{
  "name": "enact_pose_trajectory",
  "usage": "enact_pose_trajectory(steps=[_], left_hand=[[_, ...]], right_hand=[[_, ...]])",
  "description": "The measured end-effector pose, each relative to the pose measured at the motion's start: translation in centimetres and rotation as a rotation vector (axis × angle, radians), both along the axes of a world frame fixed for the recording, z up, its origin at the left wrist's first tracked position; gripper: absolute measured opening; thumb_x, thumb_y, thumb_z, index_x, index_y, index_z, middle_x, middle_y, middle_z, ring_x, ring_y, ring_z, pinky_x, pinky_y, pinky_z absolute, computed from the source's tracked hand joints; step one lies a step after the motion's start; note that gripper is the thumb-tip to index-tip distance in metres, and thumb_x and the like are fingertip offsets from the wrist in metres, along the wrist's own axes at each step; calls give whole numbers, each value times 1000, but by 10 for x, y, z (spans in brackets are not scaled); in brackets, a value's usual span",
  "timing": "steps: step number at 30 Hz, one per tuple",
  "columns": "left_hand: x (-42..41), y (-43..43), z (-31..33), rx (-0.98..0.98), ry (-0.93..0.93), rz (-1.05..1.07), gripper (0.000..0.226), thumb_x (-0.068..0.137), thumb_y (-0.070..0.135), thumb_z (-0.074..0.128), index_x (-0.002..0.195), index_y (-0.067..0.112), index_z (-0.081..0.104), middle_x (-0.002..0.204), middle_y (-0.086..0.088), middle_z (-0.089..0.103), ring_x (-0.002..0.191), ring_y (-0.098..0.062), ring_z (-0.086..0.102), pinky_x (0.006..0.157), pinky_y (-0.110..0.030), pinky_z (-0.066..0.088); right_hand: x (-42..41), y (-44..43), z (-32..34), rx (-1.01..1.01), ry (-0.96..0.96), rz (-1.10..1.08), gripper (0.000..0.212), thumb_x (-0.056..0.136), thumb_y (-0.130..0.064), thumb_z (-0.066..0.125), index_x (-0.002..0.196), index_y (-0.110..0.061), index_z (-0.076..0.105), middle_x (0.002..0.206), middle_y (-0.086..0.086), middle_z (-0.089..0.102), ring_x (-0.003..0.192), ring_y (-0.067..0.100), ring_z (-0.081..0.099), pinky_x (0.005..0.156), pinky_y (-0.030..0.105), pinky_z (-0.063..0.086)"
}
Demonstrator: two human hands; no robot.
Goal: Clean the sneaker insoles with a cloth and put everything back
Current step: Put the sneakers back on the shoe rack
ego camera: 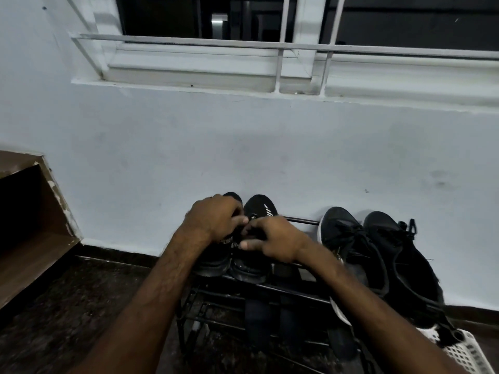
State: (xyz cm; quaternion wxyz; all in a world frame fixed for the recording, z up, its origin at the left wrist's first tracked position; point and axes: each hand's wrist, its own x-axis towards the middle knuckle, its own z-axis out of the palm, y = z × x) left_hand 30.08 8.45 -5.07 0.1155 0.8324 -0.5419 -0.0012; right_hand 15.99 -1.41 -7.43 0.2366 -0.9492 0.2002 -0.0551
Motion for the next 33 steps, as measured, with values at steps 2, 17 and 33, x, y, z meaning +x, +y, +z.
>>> enact_pose_trajectory(steps=[2,17,33], left_hand=[[-25,-12,5,-127,4,-67,19,97,39,52,107,32,68,109,6,67,102,-20,62,79,-33,45],[-129,-119,-68,-80,487,-408,44,94,40,51,133,21,61,128,-2,66,118,-19,60,99,-33,46],[-175,-116,-32,-382,706,-160,12,83,23,80,77,17,72,63,3,72,44,-5,61,47,-20,49]], right_hand=[[-15,-12,18,11,-41,-41,27,89,-34,70,111,-17,71,107,3,72,99,14,63,85,23,46],[-170,-125,-4,30,81,-325,45,96,-40,58,137,-24,56,133,-4,61,123,10,54,102,21,38],[-177,-115,3,-218,-30,-453,15,78,-30,78,91,-24,73,97,1,68,92,18,63,81,29,51]])
